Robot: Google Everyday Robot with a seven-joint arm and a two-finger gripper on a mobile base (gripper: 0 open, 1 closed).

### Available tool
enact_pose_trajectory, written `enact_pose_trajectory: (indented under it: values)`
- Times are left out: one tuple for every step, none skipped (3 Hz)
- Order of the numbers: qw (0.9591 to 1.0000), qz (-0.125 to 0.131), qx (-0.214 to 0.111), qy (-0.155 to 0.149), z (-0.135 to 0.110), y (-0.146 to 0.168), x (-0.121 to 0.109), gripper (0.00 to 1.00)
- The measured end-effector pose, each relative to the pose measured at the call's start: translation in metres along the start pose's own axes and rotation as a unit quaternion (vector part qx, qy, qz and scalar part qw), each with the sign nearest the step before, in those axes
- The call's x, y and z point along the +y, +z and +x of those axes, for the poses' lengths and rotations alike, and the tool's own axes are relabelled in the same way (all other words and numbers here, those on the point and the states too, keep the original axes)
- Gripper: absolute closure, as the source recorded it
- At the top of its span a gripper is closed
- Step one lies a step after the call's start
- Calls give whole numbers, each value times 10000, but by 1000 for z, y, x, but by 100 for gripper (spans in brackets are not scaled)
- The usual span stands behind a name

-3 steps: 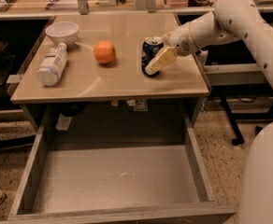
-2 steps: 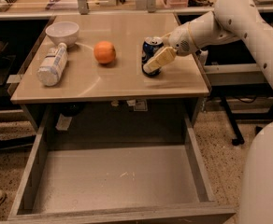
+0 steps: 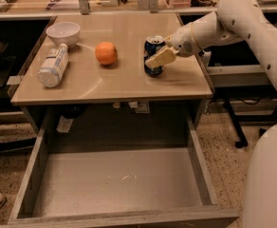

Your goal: Place pepsi can into top drawer

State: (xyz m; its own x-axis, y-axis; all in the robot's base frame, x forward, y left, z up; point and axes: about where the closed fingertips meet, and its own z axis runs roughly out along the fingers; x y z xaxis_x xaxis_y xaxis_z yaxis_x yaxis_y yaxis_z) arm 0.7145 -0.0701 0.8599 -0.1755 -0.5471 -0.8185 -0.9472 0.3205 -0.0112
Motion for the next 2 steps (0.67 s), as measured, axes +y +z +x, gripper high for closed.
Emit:
enact_pose_trajectory:
  values:
    - [10000,0,0,0,0,0,0,88]
    - [10000,0,0,0,0,0,0,100]
